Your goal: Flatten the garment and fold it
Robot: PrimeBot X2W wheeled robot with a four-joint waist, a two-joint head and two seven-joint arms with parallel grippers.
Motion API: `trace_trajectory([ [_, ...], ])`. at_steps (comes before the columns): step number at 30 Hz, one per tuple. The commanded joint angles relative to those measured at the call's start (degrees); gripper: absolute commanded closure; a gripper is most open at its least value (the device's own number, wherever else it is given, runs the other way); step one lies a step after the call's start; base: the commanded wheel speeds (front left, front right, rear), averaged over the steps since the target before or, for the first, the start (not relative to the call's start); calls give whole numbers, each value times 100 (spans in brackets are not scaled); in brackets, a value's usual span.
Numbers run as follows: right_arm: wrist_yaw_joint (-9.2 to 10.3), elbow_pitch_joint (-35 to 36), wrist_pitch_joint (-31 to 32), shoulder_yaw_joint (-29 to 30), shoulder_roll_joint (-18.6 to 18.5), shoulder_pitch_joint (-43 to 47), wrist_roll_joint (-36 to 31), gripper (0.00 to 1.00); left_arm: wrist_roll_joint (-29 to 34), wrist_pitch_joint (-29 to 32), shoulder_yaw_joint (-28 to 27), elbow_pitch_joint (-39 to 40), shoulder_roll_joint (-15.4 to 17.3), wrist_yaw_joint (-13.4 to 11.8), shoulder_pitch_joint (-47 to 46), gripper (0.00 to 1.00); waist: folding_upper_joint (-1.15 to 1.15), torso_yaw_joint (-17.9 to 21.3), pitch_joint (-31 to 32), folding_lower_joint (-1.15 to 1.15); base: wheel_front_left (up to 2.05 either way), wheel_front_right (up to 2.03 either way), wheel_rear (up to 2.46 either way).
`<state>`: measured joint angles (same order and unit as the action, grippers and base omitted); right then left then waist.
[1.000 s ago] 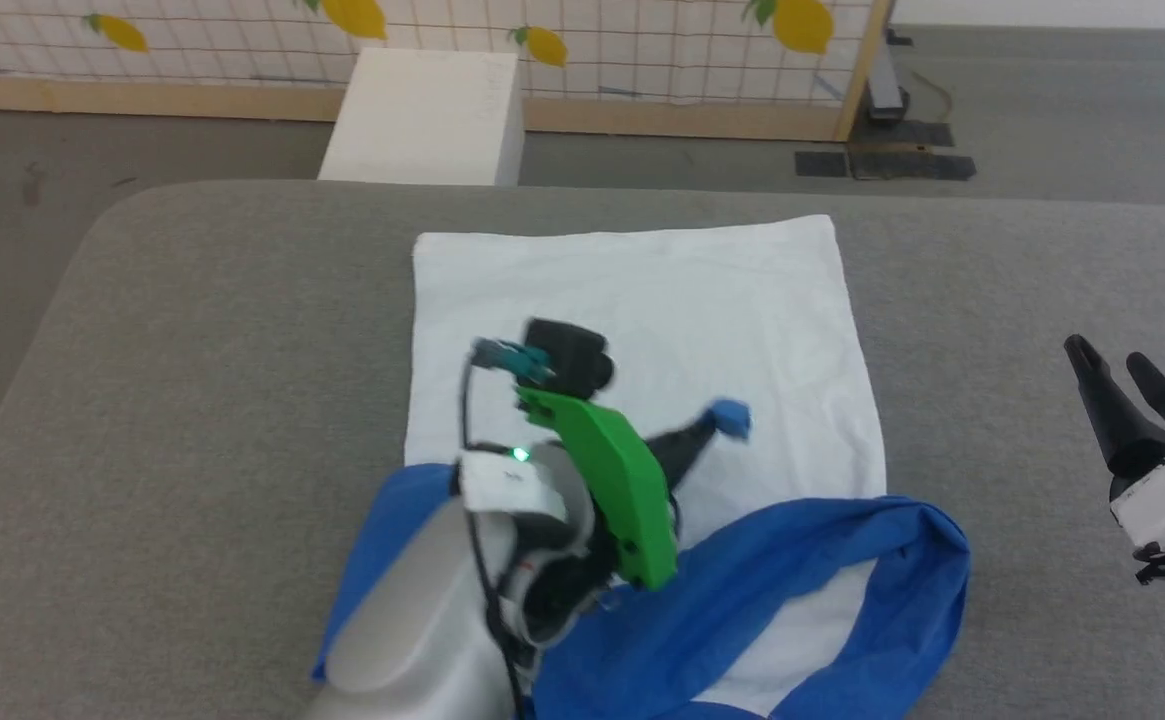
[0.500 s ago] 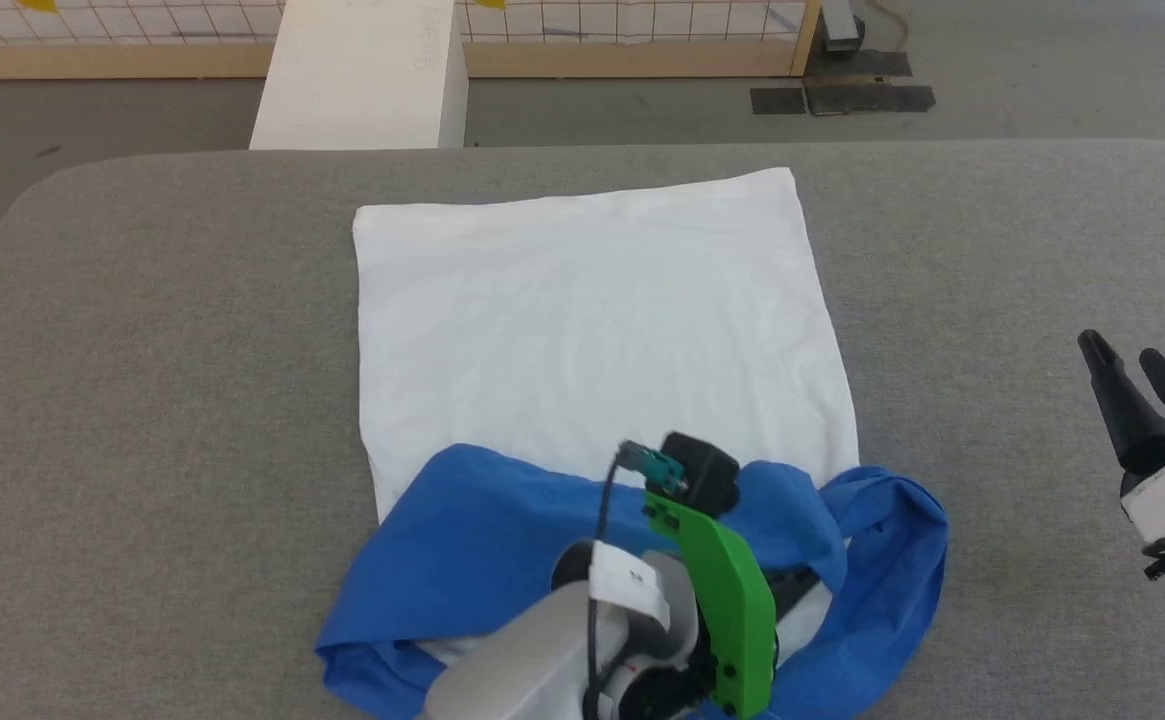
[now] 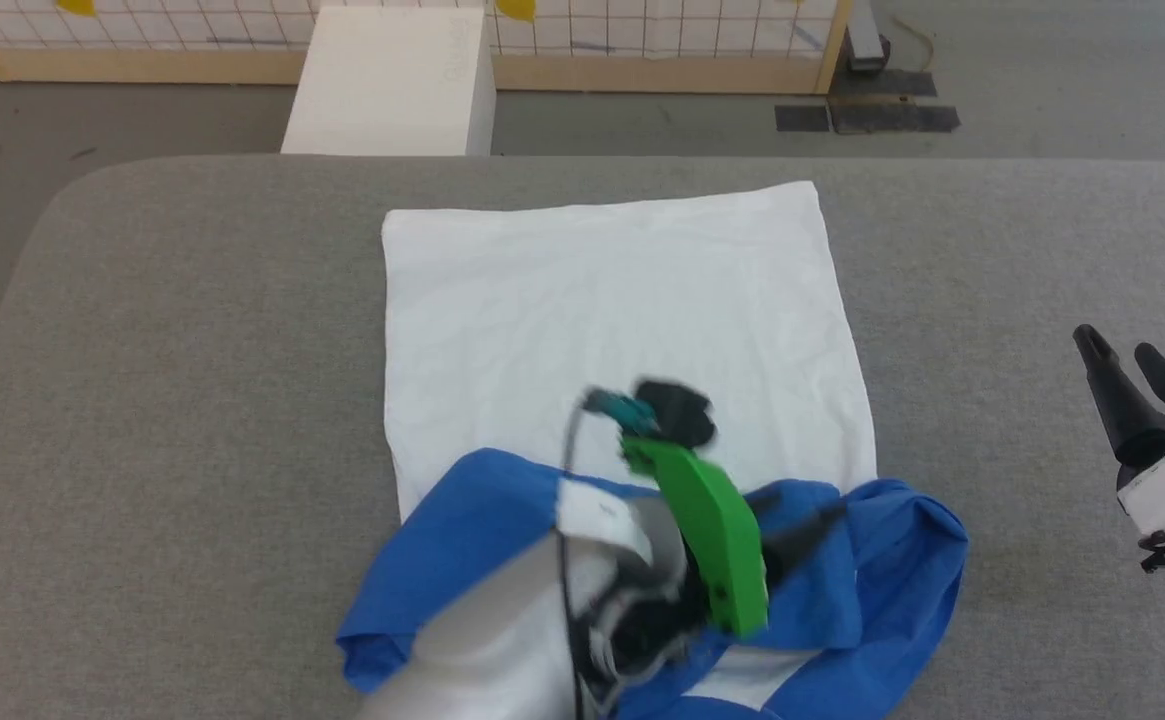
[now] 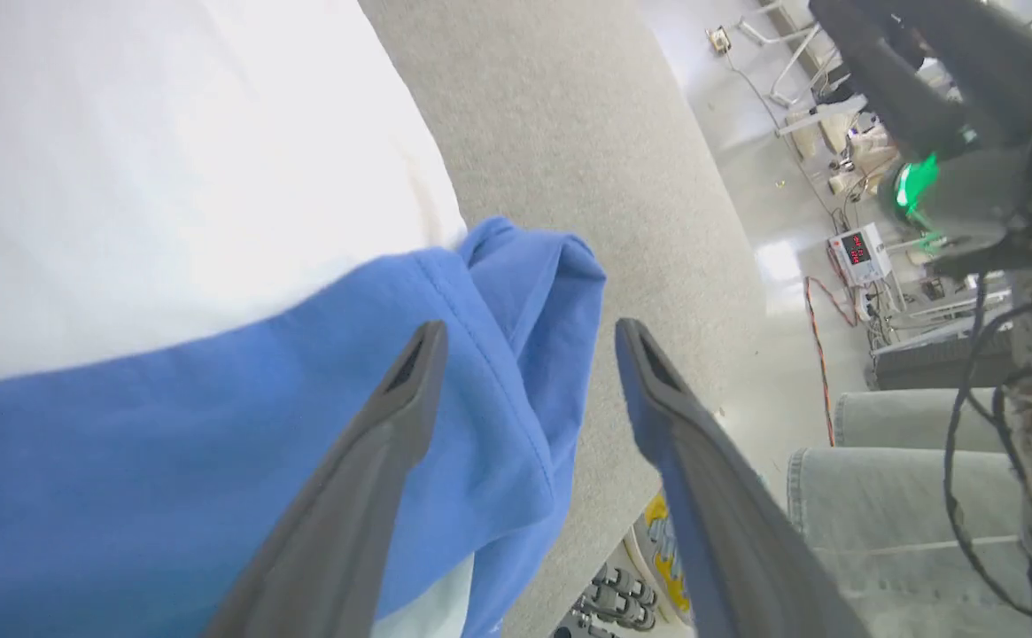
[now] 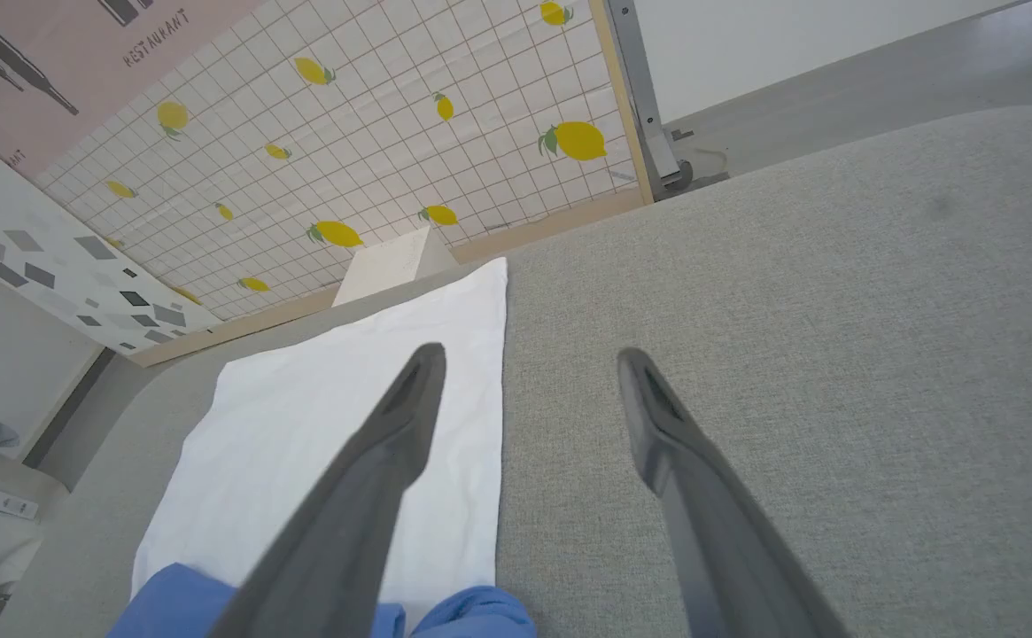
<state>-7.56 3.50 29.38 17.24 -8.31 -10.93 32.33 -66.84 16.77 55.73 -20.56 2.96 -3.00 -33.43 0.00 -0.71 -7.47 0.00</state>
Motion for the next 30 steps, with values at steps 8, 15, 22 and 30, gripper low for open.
trace_trajectory([
  [8,8,38,-6,-85,40,-53,-27,0,617,-2041,-1320,78,872,-162,-421,0,0,-156,192,0,0,0,0],
  [15,8,-20,-84,-197,102,-220,-103,0,1555,-3144,-1967,27,1673,-641,-41,0,0,-210,19,0,0,0,0],
  [22,8,-254,-165,-448,27,-814,-439,0,2707,-3175,-3573,1167,1479,-889,984,0,0,-244,-536,0,0,0,0],
  [30,8,-1042,357,-712,-398,-2483,-1063,0,3551,-3176,-4315,1907,959,-578,1390,0,0,-605,-1413,0,0,0,0],
])
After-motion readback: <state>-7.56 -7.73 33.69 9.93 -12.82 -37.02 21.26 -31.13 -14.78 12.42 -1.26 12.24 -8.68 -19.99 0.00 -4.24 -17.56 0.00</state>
